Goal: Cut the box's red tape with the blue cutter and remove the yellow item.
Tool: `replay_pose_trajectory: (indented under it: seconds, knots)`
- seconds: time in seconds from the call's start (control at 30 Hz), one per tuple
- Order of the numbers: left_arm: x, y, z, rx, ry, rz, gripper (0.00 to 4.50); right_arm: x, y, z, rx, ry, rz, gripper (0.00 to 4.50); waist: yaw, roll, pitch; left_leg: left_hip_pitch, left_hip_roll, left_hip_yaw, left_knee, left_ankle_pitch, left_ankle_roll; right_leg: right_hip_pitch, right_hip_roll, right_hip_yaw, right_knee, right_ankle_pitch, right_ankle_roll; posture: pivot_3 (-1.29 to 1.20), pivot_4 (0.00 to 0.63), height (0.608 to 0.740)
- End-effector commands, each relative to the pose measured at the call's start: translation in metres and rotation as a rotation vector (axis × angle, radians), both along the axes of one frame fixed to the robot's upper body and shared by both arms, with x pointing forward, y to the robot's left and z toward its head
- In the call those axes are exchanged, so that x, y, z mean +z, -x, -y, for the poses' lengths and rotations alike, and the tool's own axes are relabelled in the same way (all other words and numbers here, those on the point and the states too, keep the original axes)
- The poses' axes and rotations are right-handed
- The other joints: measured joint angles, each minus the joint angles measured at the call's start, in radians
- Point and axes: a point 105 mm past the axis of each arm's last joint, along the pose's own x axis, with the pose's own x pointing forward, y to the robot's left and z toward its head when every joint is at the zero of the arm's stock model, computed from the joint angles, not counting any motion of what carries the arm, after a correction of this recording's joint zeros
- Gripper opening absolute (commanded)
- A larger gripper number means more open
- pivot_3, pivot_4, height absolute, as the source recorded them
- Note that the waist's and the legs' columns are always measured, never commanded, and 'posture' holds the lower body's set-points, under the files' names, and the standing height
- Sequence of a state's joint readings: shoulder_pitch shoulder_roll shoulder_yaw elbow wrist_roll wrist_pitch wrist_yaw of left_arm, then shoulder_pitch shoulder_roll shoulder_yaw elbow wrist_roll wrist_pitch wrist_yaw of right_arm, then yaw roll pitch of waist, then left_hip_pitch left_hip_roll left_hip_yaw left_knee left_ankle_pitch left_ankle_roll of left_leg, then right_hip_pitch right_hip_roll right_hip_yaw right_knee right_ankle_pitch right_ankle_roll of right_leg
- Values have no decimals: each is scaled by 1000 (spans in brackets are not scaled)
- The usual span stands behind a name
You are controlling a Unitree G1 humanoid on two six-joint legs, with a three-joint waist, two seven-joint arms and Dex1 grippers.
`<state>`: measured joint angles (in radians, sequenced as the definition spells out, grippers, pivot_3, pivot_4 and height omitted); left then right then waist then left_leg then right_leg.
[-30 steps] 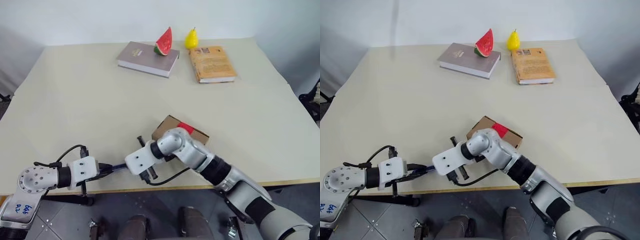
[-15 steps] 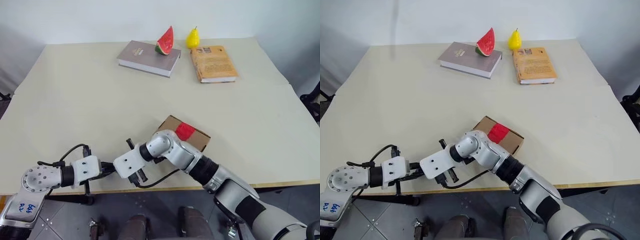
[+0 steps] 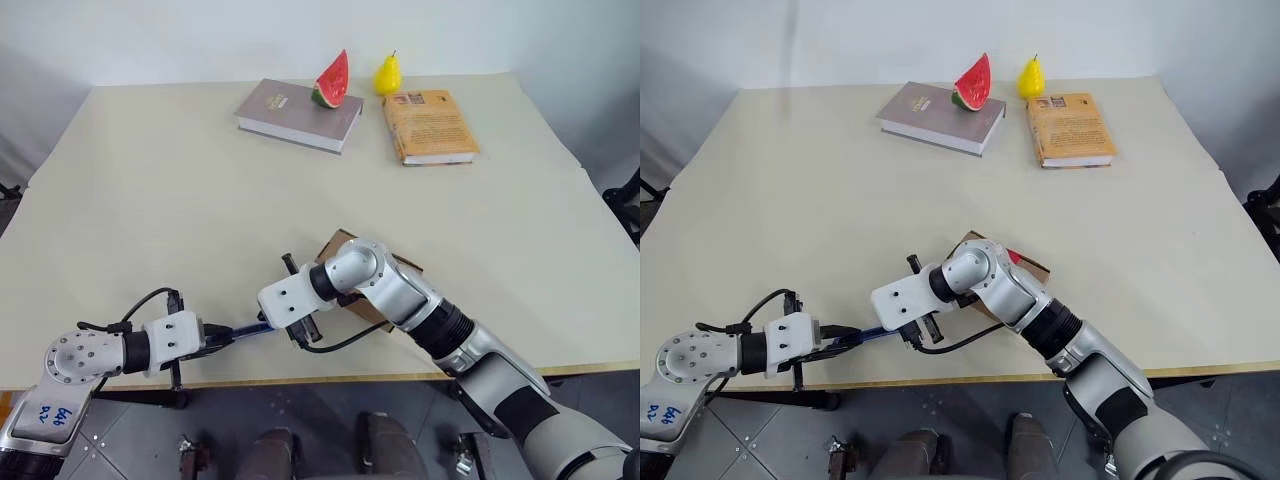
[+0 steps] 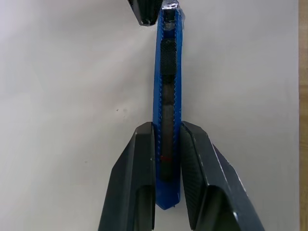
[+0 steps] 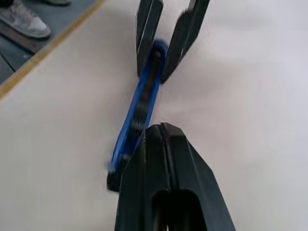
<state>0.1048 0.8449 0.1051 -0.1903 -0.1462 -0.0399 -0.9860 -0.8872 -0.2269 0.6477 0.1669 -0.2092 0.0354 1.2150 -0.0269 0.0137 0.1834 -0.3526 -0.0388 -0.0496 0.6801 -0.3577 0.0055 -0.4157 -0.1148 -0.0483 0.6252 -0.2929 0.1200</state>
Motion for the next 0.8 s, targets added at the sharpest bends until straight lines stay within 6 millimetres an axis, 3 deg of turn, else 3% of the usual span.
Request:
replay_pose_trajectory:
  seconds: [0.03, 0.43, 0.8]
  knots:
    - [-20, 10, 3, -17, -24, -98, 391, -7, 3, 1, 30, 25, 22, 33, 0, 0, 0, 0, 0, 0, 0, 0, 0, 0, 0, 0, 0, 0, 0, 0, 150, 740]
    - [-19, 10, 3, -13, -28, -95, 391, -25, 2, -1, 16, 48, -4, 33, 0, 0, 0, 1, 0, 0, 0, 0, 0, 0, 0, 0, -3, 0, 0, 0, 150, 740]
    - [-17, 10, 6, -17, -9, -84, 391, -19, 13, -34, 59, -35, -42, 33, -1, 3, -1, 1, 0, 0, 0, 0, 0, 0, 0, 1, -2, 0, 0, 0, 150, 740]
